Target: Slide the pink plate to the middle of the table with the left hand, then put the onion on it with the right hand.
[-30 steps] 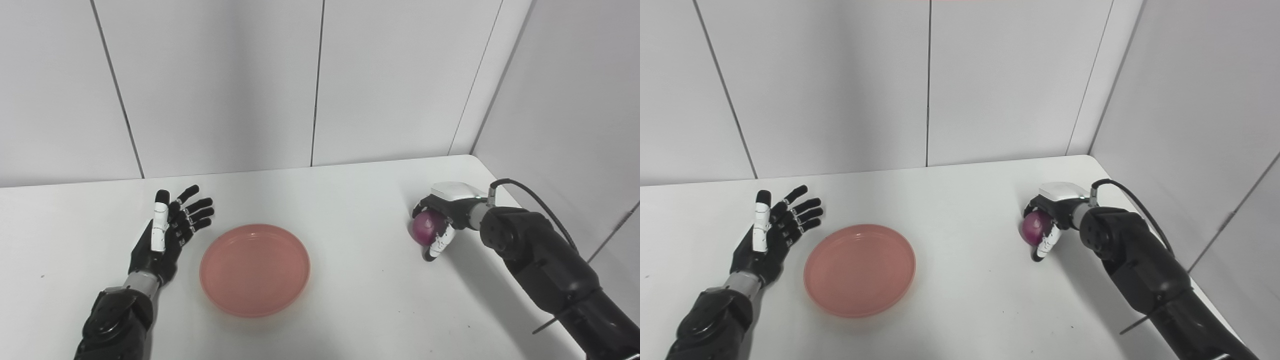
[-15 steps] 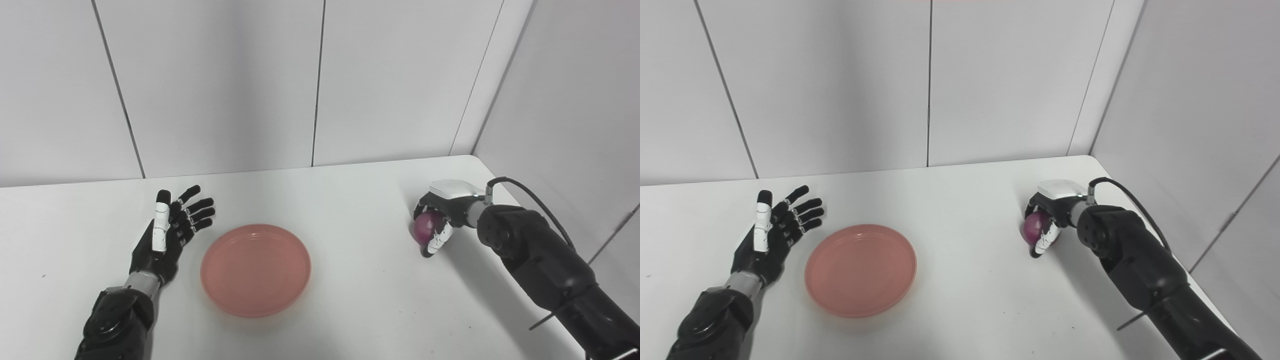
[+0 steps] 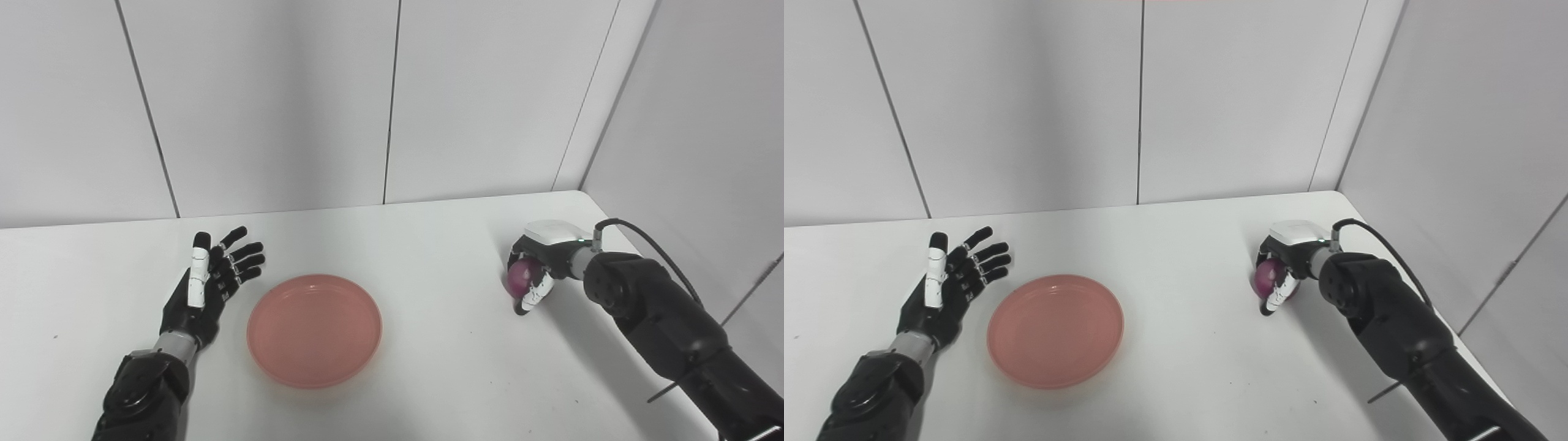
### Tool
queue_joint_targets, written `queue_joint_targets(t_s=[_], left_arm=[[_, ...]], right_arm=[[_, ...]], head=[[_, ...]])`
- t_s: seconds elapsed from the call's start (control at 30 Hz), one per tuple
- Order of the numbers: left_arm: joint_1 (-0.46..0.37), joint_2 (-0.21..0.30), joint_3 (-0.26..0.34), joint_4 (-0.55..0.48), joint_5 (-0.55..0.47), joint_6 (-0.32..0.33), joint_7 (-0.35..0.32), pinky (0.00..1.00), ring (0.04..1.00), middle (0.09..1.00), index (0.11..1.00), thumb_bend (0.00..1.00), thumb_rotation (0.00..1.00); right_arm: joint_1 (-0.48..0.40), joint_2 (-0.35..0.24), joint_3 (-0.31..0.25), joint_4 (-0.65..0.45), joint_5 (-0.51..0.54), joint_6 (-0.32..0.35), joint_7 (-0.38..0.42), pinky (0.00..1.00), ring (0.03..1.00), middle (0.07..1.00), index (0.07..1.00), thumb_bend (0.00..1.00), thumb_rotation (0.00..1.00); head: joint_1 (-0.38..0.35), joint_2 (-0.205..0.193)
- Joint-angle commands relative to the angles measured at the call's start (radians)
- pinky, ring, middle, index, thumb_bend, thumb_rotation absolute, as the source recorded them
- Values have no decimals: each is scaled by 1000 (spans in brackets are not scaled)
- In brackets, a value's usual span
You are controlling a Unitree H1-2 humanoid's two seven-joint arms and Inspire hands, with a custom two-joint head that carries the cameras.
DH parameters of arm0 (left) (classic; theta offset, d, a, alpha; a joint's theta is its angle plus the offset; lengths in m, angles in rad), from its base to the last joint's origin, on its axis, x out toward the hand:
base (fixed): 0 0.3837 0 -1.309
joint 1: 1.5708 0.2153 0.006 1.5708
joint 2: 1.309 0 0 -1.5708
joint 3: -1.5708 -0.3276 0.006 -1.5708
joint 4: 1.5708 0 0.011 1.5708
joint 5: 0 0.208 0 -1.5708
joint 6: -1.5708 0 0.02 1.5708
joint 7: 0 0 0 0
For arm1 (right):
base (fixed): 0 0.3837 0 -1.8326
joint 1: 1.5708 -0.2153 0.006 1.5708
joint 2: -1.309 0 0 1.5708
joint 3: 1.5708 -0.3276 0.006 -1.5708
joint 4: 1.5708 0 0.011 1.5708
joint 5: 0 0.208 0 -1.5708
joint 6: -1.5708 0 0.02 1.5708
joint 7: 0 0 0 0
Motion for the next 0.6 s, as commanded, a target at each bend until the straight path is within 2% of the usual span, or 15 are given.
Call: queue_joint_targets(t_s=[0.0,0.3,0.43,0.57], left_arm=[[54,7,-6,66,11,58,9,805,774,766,842,897,1000],[53,7,-7,76,11,54,7,801,770,762,838,901,1000],[51,6,-5,82,11,52,8,800,771,767,838,901,1000],[49,5,-4,85,10,49,7,804,774,766,842,901,1000]], right_arm=[[-6,-24,9,-2,6,-30,14,353,424,510,614,760,224],[-7,-30,8,-14,5,-4,40,302,374,481,626,761,212],[-12,-32,7,-21,2,-2,49,311,392,499,636,767,210],[-32,-36,13,-60,-13,17,93,324,408,514,647,762,199]], head=[[1,0],[1,2],[1,1],[-1,1]])
